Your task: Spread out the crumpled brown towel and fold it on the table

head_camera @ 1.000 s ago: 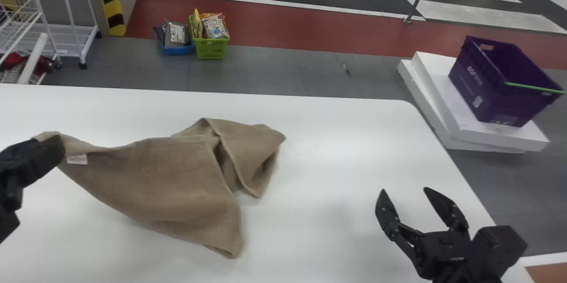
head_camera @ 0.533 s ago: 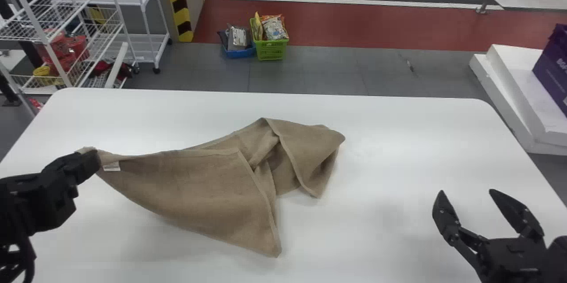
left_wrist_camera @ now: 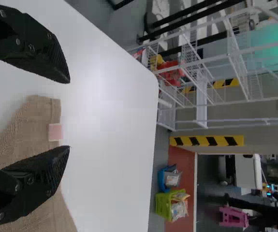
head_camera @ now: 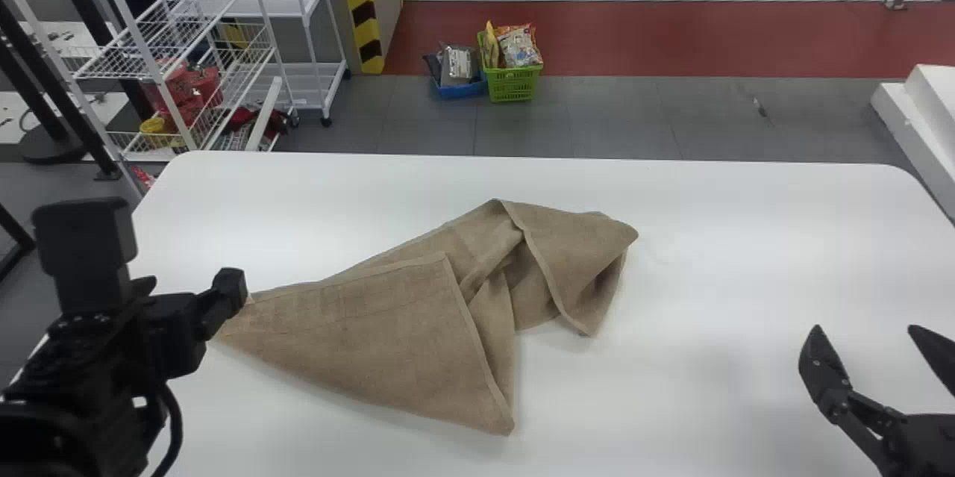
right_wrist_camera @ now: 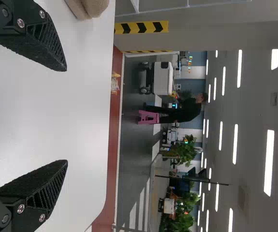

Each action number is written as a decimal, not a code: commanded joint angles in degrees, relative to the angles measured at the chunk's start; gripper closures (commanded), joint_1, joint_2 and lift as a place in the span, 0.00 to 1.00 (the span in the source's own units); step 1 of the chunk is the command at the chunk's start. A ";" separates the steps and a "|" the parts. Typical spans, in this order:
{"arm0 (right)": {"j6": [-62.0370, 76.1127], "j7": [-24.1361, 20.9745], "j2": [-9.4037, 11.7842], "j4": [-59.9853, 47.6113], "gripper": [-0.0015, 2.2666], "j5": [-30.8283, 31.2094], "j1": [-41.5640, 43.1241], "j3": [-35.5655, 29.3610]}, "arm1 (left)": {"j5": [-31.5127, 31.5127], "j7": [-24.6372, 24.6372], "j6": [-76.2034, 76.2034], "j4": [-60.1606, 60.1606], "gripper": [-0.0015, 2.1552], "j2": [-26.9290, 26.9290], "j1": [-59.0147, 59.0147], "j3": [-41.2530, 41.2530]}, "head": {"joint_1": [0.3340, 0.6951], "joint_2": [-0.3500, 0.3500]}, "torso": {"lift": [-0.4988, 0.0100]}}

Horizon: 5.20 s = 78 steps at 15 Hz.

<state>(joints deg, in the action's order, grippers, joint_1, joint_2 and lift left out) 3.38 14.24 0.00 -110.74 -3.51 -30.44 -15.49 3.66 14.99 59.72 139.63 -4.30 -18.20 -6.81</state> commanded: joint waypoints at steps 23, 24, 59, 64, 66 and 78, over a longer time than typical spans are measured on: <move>1.23 0.35 -0.05 1.75 0.07 -0.44 -0.50 2.74 | -13.42 3.11 -12.12 -20.53 0.10 0.17 6.86 38.19 | 1.00 0.03 | 0.73; 1.23 0.35 -0.05 2.02 0.07 -0.44 -0.32 2.92 | -14.03 3.20 -11.77 -20.97 0.10 0.26 7.30 38.19 | 1.00 0.04 | 0.73; 2.64 0.35 0.53 3.77 0.07 -0.44 0.56 3.89 | -16.32 4.34 2.99 -21.15 0.64 1.84 10.73 35.37 | 1.00 0.16 | 0.73; 2.64 0.35 0.62 3.95 0.07 -0.44 0.56 4.15 | -16.41 4.17 2.82 -17.55 0.64 1.31 8.27 34.67 | 1.00 0.17 | 0.73; 2.64 0.35 0.62 4.04 0.07 -0.44 0.56 4.33 | -16.32 3.90 1.06 -12.97 0.64 1.05 4.84 32.30 | 1.00 0.18 | 0.73; 0.70 -1.67 0.62 1.75 0.07 2.11 2.05 10.30 | 0.21 6.98 -11.60 4.95 0.64 1.84 -16.43 1.54 | 1.00 0.61 | 0.73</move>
<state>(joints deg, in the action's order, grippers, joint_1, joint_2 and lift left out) 4.87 12.76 0.56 -108.46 -2.17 -28.73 -6.30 2.32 21.57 49.48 144.24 -2.57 -33.00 -3.70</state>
